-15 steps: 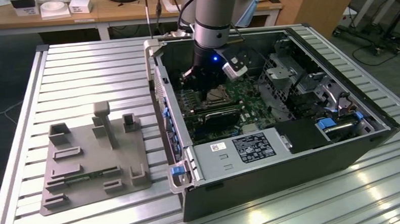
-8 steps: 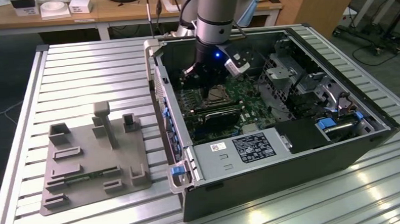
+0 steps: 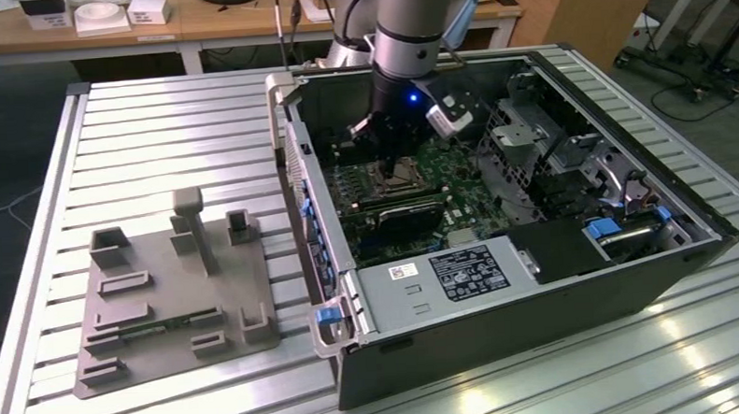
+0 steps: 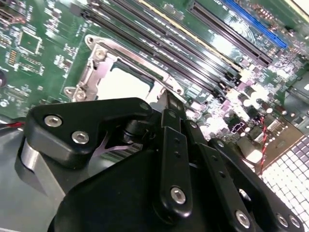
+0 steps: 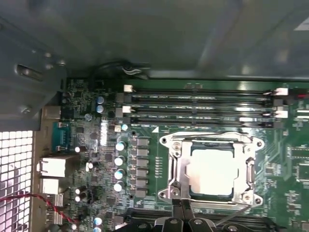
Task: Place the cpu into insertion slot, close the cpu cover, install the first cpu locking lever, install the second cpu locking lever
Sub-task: 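Install the second cpu locking lever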
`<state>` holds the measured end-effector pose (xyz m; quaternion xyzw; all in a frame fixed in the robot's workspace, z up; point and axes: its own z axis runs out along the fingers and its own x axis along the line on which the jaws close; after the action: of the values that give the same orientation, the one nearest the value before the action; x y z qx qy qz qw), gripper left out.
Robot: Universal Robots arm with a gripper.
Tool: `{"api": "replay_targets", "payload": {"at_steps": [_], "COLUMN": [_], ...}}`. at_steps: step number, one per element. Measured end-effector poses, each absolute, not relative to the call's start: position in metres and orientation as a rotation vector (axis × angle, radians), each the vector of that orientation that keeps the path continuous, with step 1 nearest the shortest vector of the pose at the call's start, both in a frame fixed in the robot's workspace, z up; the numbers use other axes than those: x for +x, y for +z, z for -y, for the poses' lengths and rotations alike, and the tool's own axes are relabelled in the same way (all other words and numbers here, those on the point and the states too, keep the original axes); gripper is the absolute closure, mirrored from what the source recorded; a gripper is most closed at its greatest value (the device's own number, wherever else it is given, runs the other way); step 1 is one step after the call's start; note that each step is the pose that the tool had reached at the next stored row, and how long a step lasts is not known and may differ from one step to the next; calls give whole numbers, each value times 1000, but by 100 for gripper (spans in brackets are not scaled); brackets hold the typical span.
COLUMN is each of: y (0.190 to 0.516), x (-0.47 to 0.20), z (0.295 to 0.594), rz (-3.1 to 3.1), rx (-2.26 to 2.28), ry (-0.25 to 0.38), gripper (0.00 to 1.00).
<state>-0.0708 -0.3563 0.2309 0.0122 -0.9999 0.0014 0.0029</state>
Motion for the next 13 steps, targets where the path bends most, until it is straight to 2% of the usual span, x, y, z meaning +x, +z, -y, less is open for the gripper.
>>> {"api": "replay_targets", "payload": {"at_steps": [13], "y": [239], "x": [-57], "z": [355], "rz": [3136], "rx": [38], "ry": [4], "gripper": [90]}}
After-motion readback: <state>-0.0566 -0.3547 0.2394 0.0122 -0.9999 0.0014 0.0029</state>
